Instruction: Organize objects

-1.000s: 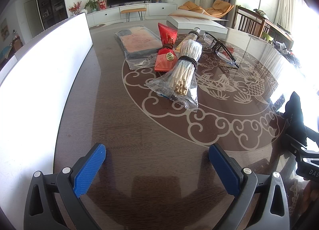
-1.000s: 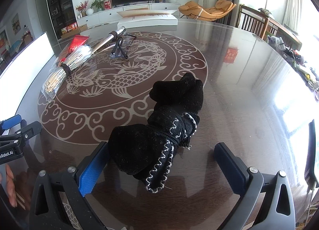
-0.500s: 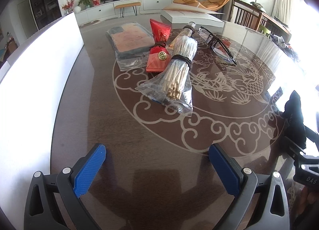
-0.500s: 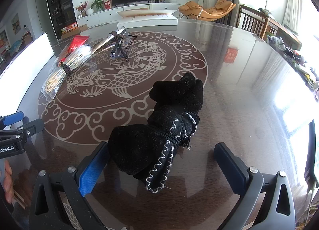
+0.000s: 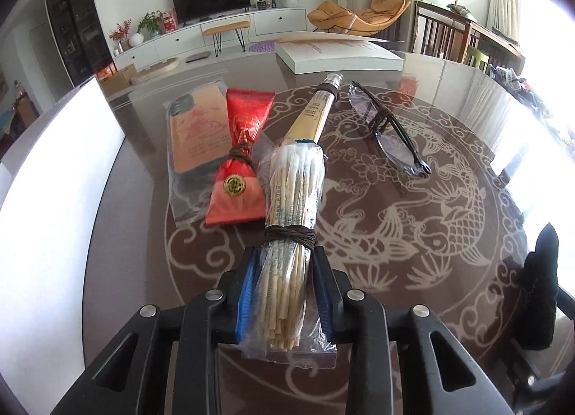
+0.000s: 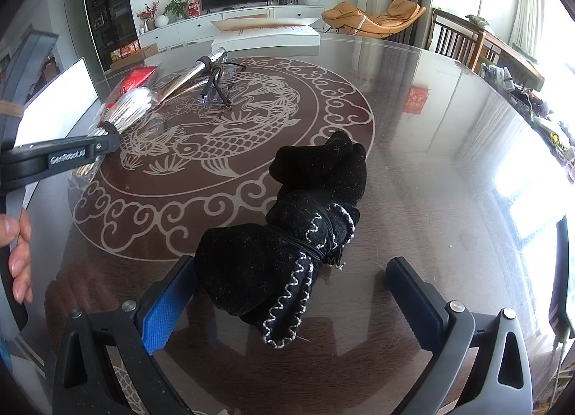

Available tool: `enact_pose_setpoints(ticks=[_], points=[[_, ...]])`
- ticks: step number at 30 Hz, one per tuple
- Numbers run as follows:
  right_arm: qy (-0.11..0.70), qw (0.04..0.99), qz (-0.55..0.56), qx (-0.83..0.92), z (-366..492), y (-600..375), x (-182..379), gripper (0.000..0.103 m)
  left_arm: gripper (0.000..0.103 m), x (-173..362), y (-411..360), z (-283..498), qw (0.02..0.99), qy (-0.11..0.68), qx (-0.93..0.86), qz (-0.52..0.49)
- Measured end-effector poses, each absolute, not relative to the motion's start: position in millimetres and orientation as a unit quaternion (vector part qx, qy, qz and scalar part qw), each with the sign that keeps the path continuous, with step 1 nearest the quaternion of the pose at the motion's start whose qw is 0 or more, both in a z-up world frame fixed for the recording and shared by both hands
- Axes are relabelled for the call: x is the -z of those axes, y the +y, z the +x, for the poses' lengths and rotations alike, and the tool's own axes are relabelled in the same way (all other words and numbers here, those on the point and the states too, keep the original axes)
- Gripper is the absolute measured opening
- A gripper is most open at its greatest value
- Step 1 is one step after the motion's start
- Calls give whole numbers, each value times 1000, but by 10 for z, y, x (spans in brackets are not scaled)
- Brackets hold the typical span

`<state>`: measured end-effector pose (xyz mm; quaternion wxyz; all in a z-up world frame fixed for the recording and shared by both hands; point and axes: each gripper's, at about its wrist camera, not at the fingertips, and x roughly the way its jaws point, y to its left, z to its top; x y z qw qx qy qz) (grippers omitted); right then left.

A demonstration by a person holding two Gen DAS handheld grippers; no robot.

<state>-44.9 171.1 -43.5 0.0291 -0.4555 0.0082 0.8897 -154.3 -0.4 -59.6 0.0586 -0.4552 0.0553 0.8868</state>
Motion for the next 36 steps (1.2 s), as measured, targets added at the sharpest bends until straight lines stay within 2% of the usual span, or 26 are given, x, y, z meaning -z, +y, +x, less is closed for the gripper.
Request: enact_pose_setpoints(ticks=[2,5,6,7,8,11,36], points=[[8,29,-455,-890,-450,1711,434,103,30,600,-91,-1199,61,33,-882,-467],[8,29,-455,-890,-448,1712,435,103,38,607,-234,-771,52,10,-879,-474],[8,29,-455,-890,-447,1713,434,103,56,627,-279,-703,52,1,-876,-479],[8,29,-456,-890,-448,1713,434,103,81,640,-304,-672,55,-3,-876,-478],[8,29,-456,-890,-447,1713,434,103,91,658,-320,-678,55,1,-878,-476],[8,29,-455,-890,-447,1714,434,103,102,738,-291,-803,44,34,-875,-482],[9,29,-455,-890,-445,1704,444,103,103,766,-272,-854,65,36,-884,-461]])
